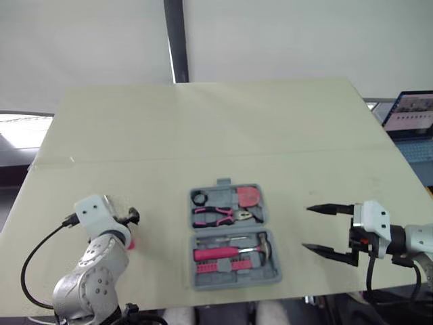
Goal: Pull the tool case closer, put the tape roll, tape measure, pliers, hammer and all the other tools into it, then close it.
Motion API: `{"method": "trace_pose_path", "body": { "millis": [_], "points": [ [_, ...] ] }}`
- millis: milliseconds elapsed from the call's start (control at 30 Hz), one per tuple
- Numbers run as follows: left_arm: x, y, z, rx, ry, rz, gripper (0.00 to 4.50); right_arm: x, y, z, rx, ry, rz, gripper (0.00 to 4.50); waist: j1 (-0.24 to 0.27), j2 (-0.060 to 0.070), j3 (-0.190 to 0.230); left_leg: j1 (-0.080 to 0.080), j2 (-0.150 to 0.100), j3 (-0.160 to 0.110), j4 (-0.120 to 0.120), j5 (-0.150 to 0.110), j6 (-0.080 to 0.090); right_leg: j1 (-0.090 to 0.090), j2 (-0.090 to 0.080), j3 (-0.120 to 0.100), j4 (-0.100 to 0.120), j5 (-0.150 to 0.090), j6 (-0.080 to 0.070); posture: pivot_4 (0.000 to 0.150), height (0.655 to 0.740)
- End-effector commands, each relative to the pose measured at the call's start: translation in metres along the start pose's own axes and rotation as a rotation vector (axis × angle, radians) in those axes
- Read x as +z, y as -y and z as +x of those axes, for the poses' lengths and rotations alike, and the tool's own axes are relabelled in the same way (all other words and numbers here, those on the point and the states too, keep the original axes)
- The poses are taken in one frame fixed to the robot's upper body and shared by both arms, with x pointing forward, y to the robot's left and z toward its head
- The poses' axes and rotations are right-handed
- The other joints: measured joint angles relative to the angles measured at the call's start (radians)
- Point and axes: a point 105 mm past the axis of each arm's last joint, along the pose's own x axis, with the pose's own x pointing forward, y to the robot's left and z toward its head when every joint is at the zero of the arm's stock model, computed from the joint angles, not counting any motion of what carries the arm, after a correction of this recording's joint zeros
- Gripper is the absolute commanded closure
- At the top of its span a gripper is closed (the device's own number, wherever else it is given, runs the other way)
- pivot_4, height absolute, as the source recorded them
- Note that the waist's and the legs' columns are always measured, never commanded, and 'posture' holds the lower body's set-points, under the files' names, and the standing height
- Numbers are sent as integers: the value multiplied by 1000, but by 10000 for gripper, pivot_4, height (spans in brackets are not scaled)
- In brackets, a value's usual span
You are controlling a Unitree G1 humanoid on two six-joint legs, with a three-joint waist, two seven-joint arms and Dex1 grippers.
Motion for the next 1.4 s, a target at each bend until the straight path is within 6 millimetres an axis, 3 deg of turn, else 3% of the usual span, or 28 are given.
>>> {"method": "trace_pose_path", "body": {
  "millis": [33,567,667,867,1133,1400],
  "points": [
    [-2,-1,-3,20,-11,-3,107,9,4,-4,-37,11,-39,0,1,0,0,0,0,0,0,0,0,0,0,0,0,0,0,1500,7360],
    [-14,7,12,-8,-84,31,107,8,4,-3,-59,2,-44,0,1,-2,1,0,0,0,0,0,0,0,0,0,0,0,0,1500,7360],
    [-14,6,14,10,-91,51,7926,8,5,-3,-63,0,-45,0,1,-2,1,0,0,0,0,0,0,0,0,0,0,0,0,1500,7360],
    [-10,0,20,19,-75,66,38343,5,5,-3,-68,-12,-48,0,3,-2,1,0,0,0,0,0,0,0,0,0,0,0,0,1500,7360],
    [2,-4,20,-26,-26,133,39009,3,4,-2,-73,-7,-45,0,4,-2,1,0,0,0,0,0,-1,-1,0,0,0,0,0,1500,7360],
    [17,-1,-19,-471,79,578,39009,0,6,-3,-85,11,-27,0,-5,-3,3,-2,1,0,-1,1,-1,-5,0,0,1,0,-1,1500,7360]
  ]
}}
